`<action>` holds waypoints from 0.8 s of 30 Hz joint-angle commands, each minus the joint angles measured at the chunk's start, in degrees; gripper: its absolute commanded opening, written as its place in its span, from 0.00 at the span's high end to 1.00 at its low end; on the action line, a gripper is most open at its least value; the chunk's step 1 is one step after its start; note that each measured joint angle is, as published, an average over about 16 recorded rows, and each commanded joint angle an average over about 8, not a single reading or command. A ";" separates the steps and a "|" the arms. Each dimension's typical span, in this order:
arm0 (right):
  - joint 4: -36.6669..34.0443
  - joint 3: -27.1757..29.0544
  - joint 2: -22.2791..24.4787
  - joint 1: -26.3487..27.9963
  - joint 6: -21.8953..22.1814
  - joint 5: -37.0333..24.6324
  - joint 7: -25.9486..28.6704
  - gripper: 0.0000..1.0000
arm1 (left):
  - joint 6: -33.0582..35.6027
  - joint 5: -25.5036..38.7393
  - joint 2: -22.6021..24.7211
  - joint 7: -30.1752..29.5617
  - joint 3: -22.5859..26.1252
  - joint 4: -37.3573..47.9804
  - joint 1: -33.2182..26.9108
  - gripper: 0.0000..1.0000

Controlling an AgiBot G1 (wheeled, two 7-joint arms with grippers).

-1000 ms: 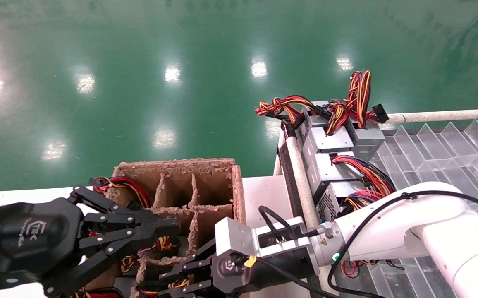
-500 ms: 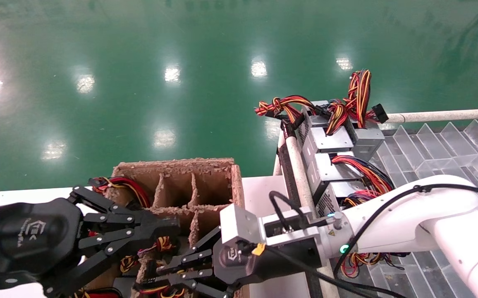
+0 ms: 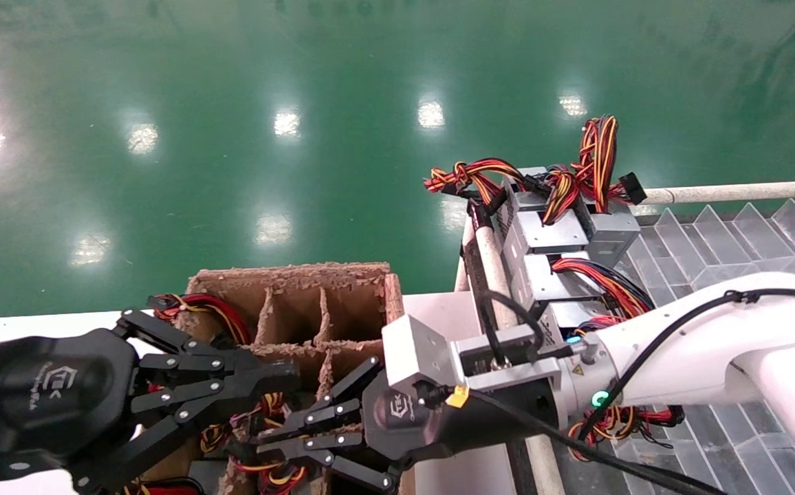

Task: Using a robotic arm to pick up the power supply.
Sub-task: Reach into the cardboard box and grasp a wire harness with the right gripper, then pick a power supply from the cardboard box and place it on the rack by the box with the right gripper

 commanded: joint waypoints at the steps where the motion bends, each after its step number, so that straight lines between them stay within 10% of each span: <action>1: 0.88 -0.31 0.32 0.29 0.04 0.55 0.29 1.00 | 0.00 0.00 0.00 0.00 0.00 0.00 0.00 1.00; 24: 15.99 -4.49 7.30 14.54 0.48 0.50 6.15 1.00 | 0.00 0.00 0.00 0.00 0.01 0.00 0.00 1.00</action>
